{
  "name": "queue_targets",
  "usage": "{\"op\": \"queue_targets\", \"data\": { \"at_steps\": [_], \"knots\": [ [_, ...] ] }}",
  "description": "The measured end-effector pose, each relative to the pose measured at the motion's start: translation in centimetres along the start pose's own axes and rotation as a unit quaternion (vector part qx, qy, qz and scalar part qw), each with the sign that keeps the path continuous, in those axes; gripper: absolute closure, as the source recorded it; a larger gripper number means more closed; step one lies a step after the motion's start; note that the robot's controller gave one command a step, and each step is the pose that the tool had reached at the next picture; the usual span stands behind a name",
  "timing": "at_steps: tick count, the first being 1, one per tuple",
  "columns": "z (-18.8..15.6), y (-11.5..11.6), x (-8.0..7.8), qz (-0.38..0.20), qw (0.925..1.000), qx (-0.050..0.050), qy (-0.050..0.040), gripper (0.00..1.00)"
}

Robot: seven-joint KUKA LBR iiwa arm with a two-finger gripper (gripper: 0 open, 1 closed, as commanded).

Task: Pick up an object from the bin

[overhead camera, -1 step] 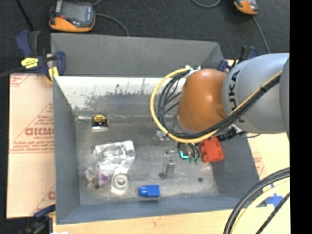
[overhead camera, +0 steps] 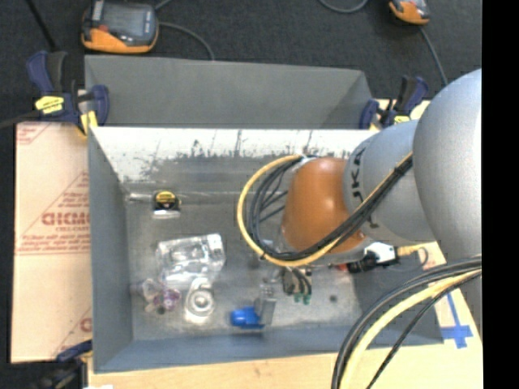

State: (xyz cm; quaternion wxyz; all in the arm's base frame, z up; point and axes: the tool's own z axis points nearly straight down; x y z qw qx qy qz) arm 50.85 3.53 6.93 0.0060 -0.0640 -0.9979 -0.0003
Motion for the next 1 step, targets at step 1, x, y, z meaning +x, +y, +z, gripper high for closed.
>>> {"op": "queue_targets", "data": {
  "at_steps": [1],
  "knots": [
    [-3.08,-0.35,3.35,-0.068,0.9977,0.001,-0.0067,0.00]
  ]
}}
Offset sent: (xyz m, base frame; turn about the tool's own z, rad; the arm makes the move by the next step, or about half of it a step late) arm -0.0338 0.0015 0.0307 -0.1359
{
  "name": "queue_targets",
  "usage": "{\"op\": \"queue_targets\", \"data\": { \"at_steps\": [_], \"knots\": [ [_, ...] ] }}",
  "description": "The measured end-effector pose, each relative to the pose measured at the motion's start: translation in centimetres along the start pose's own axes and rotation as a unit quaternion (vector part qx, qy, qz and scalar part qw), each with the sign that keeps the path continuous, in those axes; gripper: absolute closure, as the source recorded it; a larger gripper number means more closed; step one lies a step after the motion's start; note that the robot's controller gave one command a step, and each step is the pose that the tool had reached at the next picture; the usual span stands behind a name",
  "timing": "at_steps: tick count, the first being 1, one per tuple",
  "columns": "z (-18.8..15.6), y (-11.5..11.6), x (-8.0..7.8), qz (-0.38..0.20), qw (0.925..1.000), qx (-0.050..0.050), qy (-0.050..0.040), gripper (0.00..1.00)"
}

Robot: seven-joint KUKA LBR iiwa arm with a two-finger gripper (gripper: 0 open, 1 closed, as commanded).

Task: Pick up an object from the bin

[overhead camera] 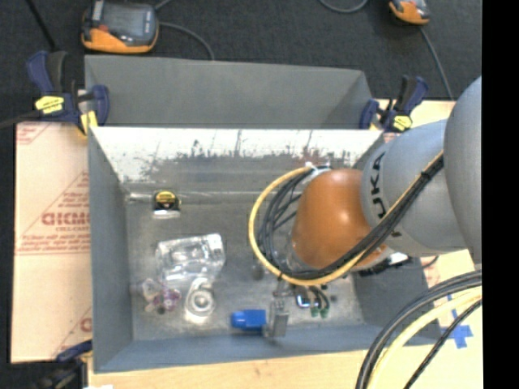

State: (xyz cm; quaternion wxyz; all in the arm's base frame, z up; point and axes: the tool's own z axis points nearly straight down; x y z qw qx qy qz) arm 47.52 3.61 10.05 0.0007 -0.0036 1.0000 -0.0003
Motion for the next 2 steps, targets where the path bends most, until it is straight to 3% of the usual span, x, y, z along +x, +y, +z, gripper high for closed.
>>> {"op": "queue_targets", "data": {
  "at_steps": [1,2],
  "knots": [
    [0.1,0.1,0.2,0.078,0.9970,0.000,0.0017,0.00],
    [2.8,0.0,-0.2,0.064,0.9979,-0.001,-0.0016,0.00]
  ]
}}
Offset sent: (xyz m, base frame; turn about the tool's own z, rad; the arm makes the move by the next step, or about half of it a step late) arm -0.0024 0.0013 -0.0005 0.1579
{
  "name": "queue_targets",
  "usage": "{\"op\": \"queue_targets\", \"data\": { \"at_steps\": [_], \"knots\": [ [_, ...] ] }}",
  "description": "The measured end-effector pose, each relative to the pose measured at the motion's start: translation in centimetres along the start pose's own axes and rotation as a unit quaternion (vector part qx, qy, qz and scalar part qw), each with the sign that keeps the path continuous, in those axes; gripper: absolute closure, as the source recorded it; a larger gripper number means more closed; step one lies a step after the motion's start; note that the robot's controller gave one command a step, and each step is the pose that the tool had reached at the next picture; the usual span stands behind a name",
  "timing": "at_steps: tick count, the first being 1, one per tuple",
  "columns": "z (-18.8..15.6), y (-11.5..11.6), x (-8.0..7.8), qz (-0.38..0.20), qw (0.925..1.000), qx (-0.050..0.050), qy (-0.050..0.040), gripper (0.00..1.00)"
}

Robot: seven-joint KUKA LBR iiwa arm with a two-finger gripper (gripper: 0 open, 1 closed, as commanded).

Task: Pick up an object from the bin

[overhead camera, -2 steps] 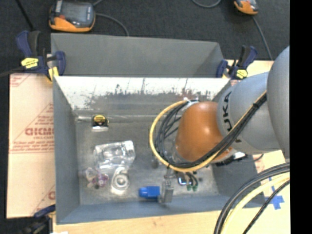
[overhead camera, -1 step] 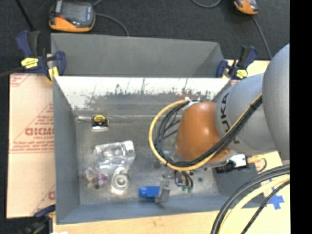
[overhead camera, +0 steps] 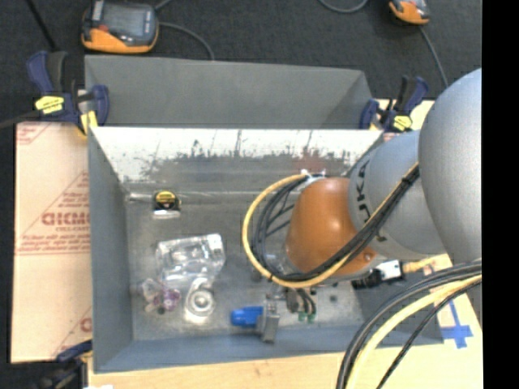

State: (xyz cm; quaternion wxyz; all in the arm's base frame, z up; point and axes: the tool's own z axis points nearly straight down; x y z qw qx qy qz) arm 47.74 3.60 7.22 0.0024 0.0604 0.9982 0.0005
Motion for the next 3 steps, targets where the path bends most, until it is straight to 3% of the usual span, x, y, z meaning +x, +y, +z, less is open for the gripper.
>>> {"op": "queue_targets", "data": {
  "at_steps": [1,2,3],
  "knots": [
    [0.0,0.0,0.3,0.047,0.9989,0.001,0.0004,0.00],
    [-0.1,0.1,0.4,0.047,0.9989,0.000,0.0023,1.00],
    [-8.0,0.1,0.2,0.045,0.9990,0.000,-0.0023,1.00]
  ]
}}
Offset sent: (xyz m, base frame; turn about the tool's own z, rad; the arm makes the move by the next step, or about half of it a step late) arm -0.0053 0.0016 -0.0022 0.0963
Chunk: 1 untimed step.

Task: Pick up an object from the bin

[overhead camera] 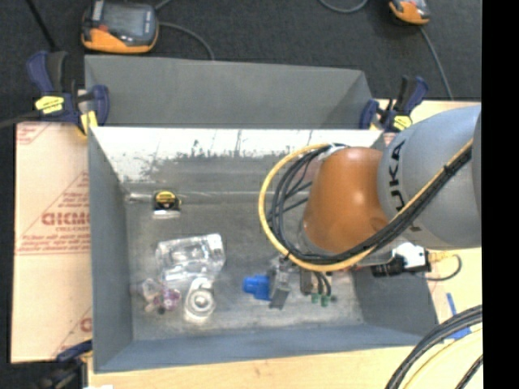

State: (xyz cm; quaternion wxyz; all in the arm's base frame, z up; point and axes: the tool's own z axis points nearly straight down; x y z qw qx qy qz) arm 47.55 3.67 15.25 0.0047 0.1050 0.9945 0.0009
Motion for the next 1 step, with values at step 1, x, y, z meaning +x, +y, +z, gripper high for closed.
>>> {"op": "queue_targets", "data": {
  "at_steps": [1],
  "knots": [
    [-3.06,-0.03,-0.18,-0.002,1.0000,0.000,0.0016,1.00]
  ]
}}
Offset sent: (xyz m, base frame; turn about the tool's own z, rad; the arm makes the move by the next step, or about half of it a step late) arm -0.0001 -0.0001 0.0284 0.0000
